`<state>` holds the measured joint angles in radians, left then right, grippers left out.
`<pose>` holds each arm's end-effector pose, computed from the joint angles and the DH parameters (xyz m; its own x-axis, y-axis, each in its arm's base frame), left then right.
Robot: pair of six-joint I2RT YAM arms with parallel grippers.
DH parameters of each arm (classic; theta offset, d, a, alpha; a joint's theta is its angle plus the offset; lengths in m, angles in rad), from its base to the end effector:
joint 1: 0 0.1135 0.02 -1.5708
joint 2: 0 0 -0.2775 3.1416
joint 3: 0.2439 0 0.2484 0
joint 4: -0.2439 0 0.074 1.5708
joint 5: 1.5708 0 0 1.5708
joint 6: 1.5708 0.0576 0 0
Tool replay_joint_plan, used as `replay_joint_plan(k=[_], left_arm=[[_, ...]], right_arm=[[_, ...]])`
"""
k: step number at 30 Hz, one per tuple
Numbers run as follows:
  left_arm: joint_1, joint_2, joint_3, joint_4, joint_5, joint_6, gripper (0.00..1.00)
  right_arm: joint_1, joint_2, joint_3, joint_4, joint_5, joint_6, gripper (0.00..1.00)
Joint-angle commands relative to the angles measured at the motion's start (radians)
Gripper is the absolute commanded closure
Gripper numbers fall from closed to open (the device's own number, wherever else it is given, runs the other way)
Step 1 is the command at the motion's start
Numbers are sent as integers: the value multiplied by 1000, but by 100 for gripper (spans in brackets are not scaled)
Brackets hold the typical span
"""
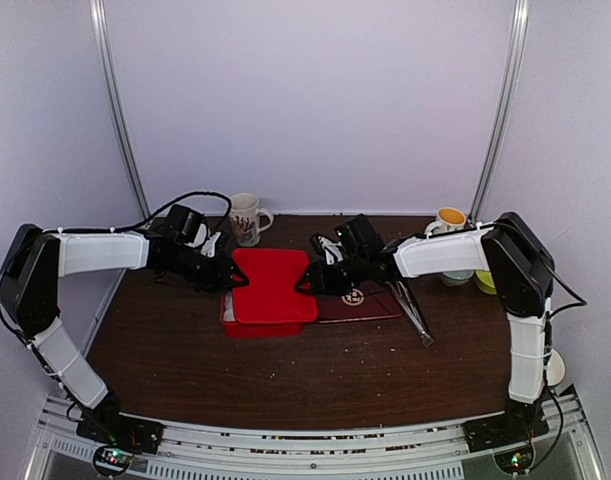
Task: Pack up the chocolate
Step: Place the box lid on the packing box.
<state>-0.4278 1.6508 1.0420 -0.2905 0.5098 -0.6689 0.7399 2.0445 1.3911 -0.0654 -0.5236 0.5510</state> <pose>0.3082 -0.1714 0.2042 -0.9547 -0.1596 -0.2512 0.0591 0.7256 -0.6855 0.3260 0.3366 0.1800 -0.8655 -0.1762 -0.4688 -0.4796 0.5612 0.6745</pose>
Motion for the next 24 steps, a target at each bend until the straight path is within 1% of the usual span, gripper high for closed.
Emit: replay_joint_plan(k=[1, 5, 13, 16, 21, 24], left_arm=[[34, 30, 24, 16, -57, 56, 68], [56, 46, 33, 7, -62, 74, 68], [90, 55, 38, -15, -105, 101, 68], [95, 61, 38, -18, -130, 111, 65], [111, 62, 30, -29, -173, 124, 62], [116, 53, 28, -46, -218, 140, 57]], right_arm=[[60, 11, 49, 147, -97, 25, 45], [72, 36, 61, 171, -93, 39, 45], [79, 43, 39, 217, -75, 55, 40], [79, 42, 29, 219, -68, 55, 38], [80, 45, 12, 214, -51, 55, 37], [81, 52, 6, 211, -43, 61, 38]])
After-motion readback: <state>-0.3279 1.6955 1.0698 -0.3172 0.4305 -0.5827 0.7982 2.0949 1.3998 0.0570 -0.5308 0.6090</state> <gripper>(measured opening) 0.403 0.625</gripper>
